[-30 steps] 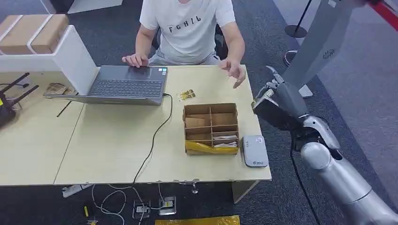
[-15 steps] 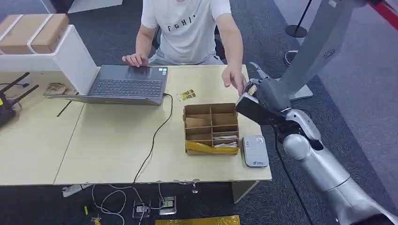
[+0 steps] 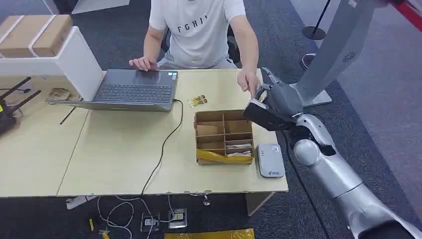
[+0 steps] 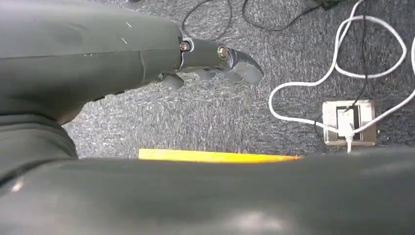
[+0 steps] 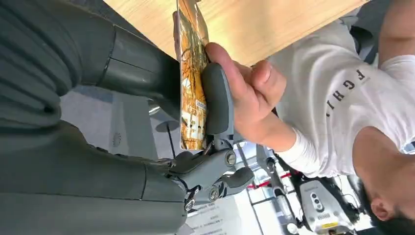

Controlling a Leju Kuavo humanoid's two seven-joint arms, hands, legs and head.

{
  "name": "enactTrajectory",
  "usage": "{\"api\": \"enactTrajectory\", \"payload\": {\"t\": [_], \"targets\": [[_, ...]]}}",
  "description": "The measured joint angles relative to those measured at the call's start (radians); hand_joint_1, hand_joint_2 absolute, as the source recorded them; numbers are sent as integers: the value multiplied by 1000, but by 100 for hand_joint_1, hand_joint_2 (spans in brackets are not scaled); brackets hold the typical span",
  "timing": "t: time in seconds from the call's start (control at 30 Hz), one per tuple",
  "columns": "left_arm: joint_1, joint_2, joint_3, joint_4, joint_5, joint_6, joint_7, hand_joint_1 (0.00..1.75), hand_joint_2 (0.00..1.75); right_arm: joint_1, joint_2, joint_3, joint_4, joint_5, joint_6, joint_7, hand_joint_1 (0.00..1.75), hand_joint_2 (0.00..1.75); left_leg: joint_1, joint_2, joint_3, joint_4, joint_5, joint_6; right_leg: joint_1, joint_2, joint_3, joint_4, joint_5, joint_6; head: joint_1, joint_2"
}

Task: Pass the card to the sensor for recognition and then transmit it.

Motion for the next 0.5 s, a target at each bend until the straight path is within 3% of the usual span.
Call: {"api": "enactTrajectory", "payload": {"t": [0.03, 0.4, 0.5], "targets": [[-1, -1, -2, 0, -2, -1, 2, 0, 0, -2, 3, 0, 10, 3, 0, -1, 0, 175, 0, 0, 0, 0, 0, 0, 0, 0, 0, 0, 0, 0, 0, 0], [-3, -1, -19, 0, -2, -12, 6, 0, 0, -2, 29, 0, 91, 78, -1, -4, 0, 175, 0, 0, 0, 0, 0, 0, 0, 0, 0, 0, 0, 0, 0, 0], [-2, -1, -24, 0, 8, -10, 6, 0, 0, 16, 31, -8, 89, 85, -6, 38, 0, 175, 0, 0, 1, 0, 0, 0, 0, 0, 0, 0, 0, 0, 0, 0]]}}
